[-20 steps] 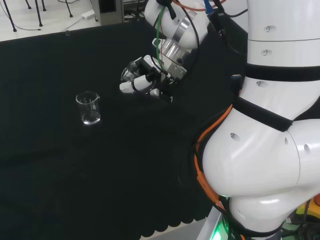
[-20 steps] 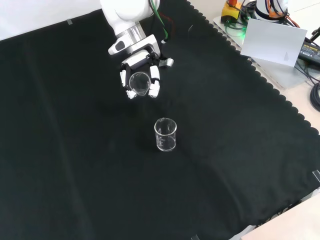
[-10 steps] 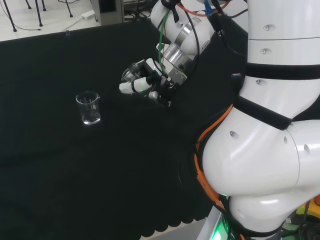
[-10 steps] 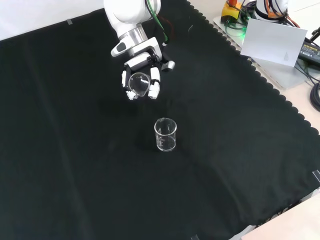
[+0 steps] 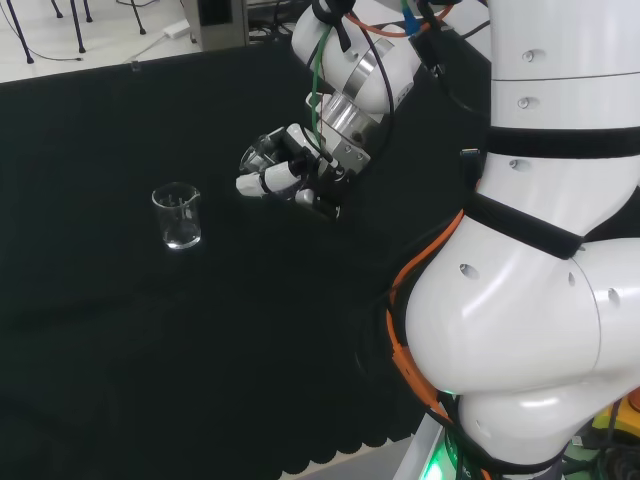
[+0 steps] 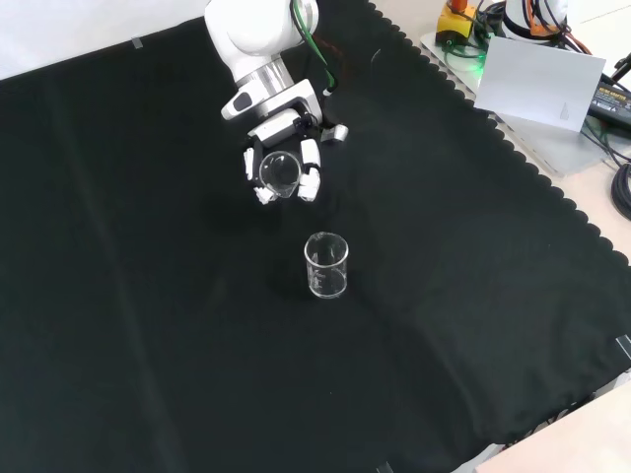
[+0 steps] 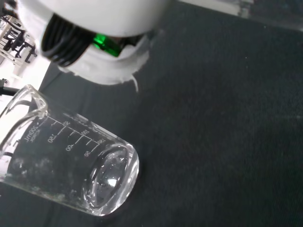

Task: Place the beaker back on the table.

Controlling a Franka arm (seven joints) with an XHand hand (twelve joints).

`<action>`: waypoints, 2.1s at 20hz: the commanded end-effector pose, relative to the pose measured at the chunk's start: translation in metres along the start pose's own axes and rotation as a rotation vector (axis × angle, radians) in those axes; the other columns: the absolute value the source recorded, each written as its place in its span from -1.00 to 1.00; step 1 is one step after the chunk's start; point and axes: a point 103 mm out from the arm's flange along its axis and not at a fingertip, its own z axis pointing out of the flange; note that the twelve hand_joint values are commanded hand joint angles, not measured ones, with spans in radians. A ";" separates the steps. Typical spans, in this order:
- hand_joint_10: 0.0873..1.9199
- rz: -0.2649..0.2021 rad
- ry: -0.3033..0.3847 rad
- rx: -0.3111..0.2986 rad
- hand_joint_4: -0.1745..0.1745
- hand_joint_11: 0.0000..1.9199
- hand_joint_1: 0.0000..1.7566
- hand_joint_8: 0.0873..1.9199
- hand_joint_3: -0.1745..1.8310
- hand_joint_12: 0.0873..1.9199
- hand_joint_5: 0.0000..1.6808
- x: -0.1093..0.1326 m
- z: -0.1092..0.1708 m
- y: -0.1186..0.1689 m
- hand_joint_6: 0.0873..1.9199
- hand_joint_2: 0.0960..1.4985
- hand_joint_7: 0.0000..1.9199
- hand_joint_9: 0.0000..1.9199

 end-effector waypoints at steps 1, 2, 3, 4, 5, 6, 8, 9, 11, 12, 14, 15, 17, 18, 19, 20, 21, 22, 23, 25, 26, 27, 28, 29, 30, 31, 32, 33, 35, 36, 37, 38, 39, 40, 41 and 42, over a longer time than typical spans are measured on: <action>-0.95 0.000 -0.021 0.000 0.95 0.23 0.27 -1.00 -0.26 -0.15 0.48 0.007 0.012 -0.002 -0.34 -0.11 0.78 0.64; -0.95 -0.001 -0.023 -0.001 0.95 0.23 0.27 -1.00 -0.26 -0.15 0.48 0.007 0.013 -0.002 -0.34 -0.11 0.78 0.64; -0.95 -0.005 -0.026 0.002 0.95 0.23 0.27 -1.00 -0.26 -0.15 0.48 0.007 0.013 -0.002 -0.34 -0.11 0.78 0.64; -0.95 -0.006 -0.028 0.003 0.95 0.23 0.27 -1.00 -0.26 -0.15 0.48 0.007 0.013 -0.002 -0.34 -0.11 0.78 0.64; -0.95 -0.006 -0.027 0.003 0.95 0.23 0.27 -1.00 -0.26 -0.15 0.47 0.007 0.013 -0.002 -0.34 -0.11 0.78 0.64; -0.95 -0.004 -0.023 0.005 0.94 0.23 0.27 -1.00 -0.26 -0.15 0.47 0.007 0.013 -0.002 -0.34 -0.11 0.78 0.64; -0.95 0.004 -0.009 0.012 0.90 0.22 0.27 -1.00 -0.27 -0.15 0.47 0.003 0.011 0.000 -0.32 -0.10 0.77 0.63; -0.95 0.005 -0.012 0.013 0.80 0.22 0.27 -1.00 -0.26 -0.14 0.45 0.001 0.010 0.001 -0.29 -0.09 0.77 0.63; -0.93 0.005 -0.013 0.014 0.59 0.21 0.27 -1.00 -0.23 -0.13 0.41 -0.004 0.007 0.002 -0.22 -0.10 0.76 0.61; -0.91 0.008 -0.011 0.015 0.49 0.20 0.28 -1.00 -0.20 -0.13 0.40 -0.005 0.006 0.002 -0.18 -0.11 0.76 0.60; -0.87 0.008 -0.008 0.020 0.37 0.18 0.28 -1.00 -0.15 -0.11 0.38 -0.006 0.004 0.003 -0.13 -0.14 0.76 0.57; -0.80 0.007 -0.007 0.022 0.34 0.17 0.28 -1.00 -0.13 -0.10 0.38 -0.005 0.004 0.003 -0.11 -0.15 0.76 0.54; -0.60 0.002 -0.005 0.026 0.24 0.15 0.29 -1.00 -0.09 -0.08 0.37 -0.005 0.005 0.003 -0.09 -0.17 0.76 0.46; -0.52 0.001 -0.005 0.028 0.17 0.14 0.29 -1.00 -0.07 -0.07 0.37 -0.004 0.006 0.003 -0.09 -0.19 0.75 0.42; -0.45 -0.002 -0.005 0.032 0.11 0.13 0.29 -1.00 -0.05 -0.06 0.38 -0.003 0.006 0.003 -0.08 -0.20 0.75 0.39; -0.41 -0.003 -0.004 0.033 0.07 0.12 0.30 -1.00 -0.04 -0.06 0.38 -0.003 0.007 0.003 -0.08 -0.21 0.75 0.37; -0.38 -0.003 -0.003 0.032 0.05 0.12 0.30 -1.00 -0.03 -0.05 0.39 -0.003 0.007 0.002 -0.08 -0.23 0.74 0.35; -0.36 -0.006 -0.017 0.030 0.05 0.11 0.30 -1.00 -0.02 -0.05 0.39 0.001 0.013 0.002 -0.08 -0.24 0.74 0.34; -0.34 -0.005 -0.017 0.032 0.07 0.10 0.30 -1.00 -0.01 -0.04 0.40 0.003 0.015 0.001 -0.09 -0.25 0.73 0.33; -0.32 -0.006 -0.012 0.036 0.10 0.09 0.30 -1.00 0.00 -0.03 0.41 0.002 0.013 0.002 -0.10 -0.27 0.73 0.31; -0.31 -0.007 -0.022 0.036 0.11 0.08 0.31 -1.00 0.01 -0.03 0.41 0.003 0.015 0.001 -0.10 -0.27 0.73 0.31; -0.31 -0.007 -0.024 0.036 0.12 0.08 0.31 -1.00 0.01 -0.03 0.42 0.004 0.015 0.001 -0.11 -0.28 0.73 0.30; -0.30 -0.005 -0.021 0.038 0.17 0.07 0.30 -1.00 0.01 -0.02 0.42 0.004 0.015 0.001 -0.11 -0.28 0.72 0.30; -0.30 -0.004 -0.016 0.040 0.21 0.07 0.30 -1.00 0.02 -0.01 0.43 0.004 0.015 0.001 -0.12 -0.29 0.72 0.29; -0.30 -0.005 -0.011 0.045 0.24 0.06 0.30 -1.00 0.02 -0.01 0.43 0.003 0.013 0.002 -0.12 -0.29 0.72 0.29; -0.30 -0.003 -0.006 0.047 0.31 0.05 0.30 -1.00 0.02 0.00 0.43 0.002 0.012 0.003 -0.13 -0.29 0.71 0.29; -0.30 -0.003 -0.002 0.048 0.42 0.03 0.30 -1.00 0.01 0.02 0.43 0.000 0.009 0.003 -0.13 -0.29 0.70 0.28; -0.30 -0.004 0.000 0.048 0.54 -0.01 0.29 -1.00 0.00 0.04 0.43 -0.001 0.008 0.003 -0.13 -0.28 0.68 0.26; -0.32 -0.005 0.005 0.056 0.76 -0.09 0.28 -1.00 -0.01 0.09 0.42 -0.002 0.007 0.002 -0.13 -0.27 0.65 0.23; -0.34 -0.004 0.006 0.059 0.87 -0.15 0.27 -1.00 -0.02 0.12 0.41 -0.003 0.007 0.002 -0.12 -0.25 0.62 0.21; -0.37 -0.002 0.010 0.057 0.94 -0.21 0.26 -1.00 -0.04 0.16 0.40 -0.003 0.008 0.002 -0.11 -0.24 0.59 0.18; -0.40 -0.002 0.007 0.059 0.97 -0.27 0.26 -1.00 -0.05 0.19 0.39 -0.003 0.008 0.002 -0.11 -0.22 0.56 0.17; -0.43 -0.003 0.006 0.063 0.99 -0.33 0.25 -1.00 -0.07 0.22 0.38 -0.003 0.008 0.002 -0.10 -0.21 0.52 0.15; -0.46 -0.005 0.004 0.066 1.00 -0.38 0.25 -1.00 -0.08 0.25 0.37 -0.004 0.008 0.002 -0.10 -0.20 0.49 0.13; -0.48 -0.004 0.002 0.069 1.00 -0.41 0.25 -1.00 -0.08 0.27 0.37 -0.003 0.009 0.002 -0.10 -0.19 0.46 0.11; -0.49 -0.005 -0.001 0.072 1.00 -0.44 0.25 -1.00 -0.09 0.27 0.37 -0.003 0.009 0.003 -0.10 -0.19 0.44 0.10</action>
